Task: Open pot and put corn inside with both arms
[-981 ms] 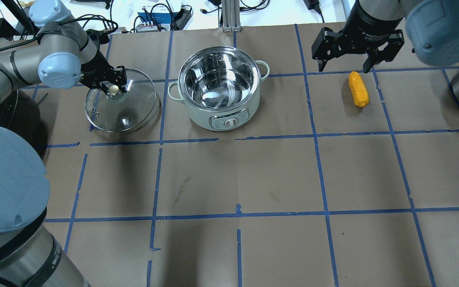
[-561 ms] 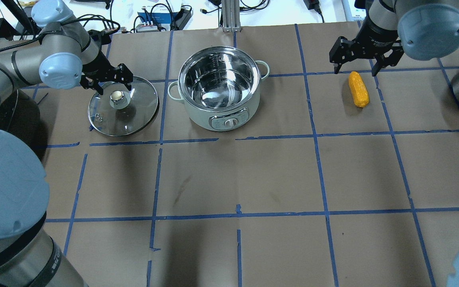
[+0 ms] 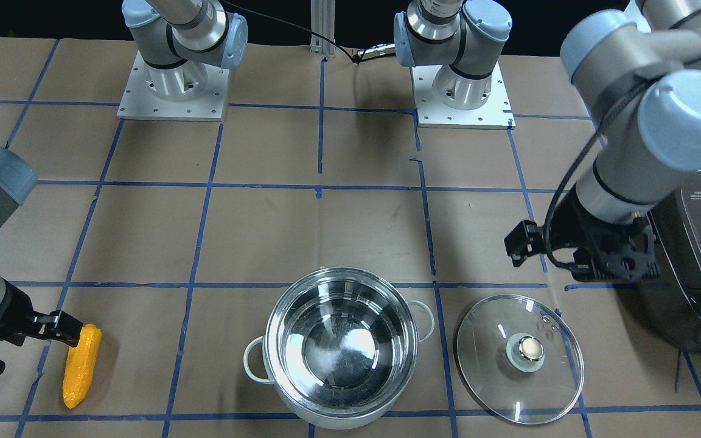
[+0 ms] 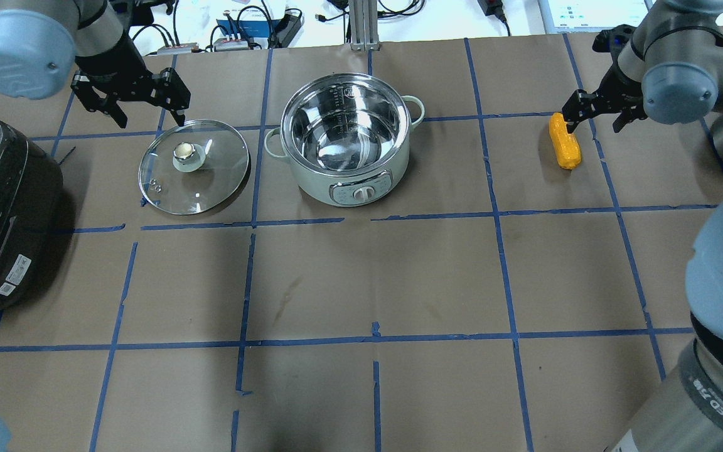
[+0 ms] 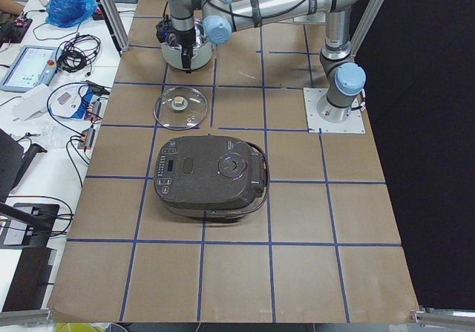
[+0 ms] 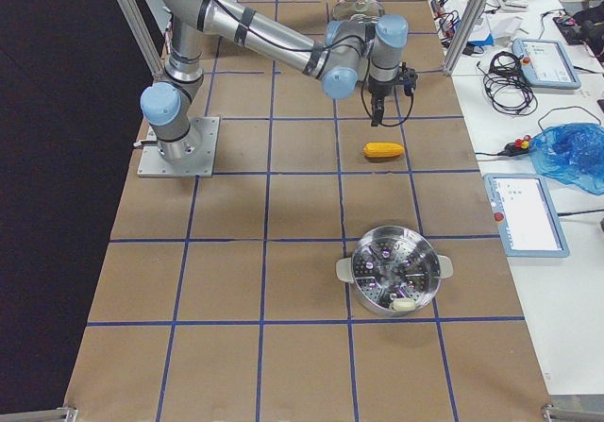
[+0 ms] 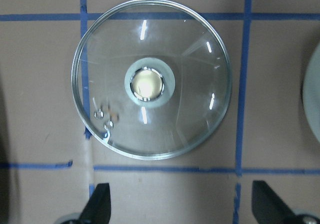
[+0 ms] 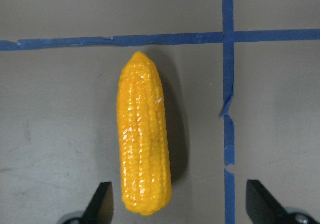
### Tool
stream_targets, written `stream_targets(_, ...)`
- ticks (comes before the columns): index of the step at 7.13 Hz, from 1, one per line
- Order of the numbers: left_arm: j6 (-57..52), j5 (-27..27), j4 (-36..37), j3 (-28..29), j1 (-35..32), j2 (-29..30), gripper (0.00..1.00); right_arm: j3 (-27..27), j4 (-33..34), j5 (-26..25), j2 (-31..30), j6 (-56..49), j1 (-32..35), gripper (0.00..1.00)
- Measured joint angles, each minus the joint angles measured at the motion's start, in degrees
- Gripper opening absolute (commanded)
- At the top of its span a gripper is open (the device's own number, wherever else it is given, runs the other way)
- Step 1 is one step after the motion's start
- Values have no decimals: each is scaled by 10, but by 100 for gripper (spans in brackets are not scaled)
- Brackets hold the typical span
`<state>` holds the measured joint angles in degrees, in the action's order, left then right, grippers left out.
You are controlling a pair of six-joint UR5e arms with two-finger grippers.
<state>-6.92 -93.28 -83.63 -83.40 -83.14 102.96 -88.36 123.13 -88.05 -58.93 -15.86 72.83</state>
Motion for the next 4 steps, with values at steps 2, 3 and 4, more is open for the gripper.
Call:
stream_targets(2,6,-2,-78,2,-15,-72,100,-1,15,13,26,-8,-6,92)
stream_targets(3,8,8,-87,2,-21,-87,100,-1,15,29,29,-9,-6,92)
stream_targets(4,9,26,-89,0,-25,-93,100,-1,15,42,31,-9,-5,89)
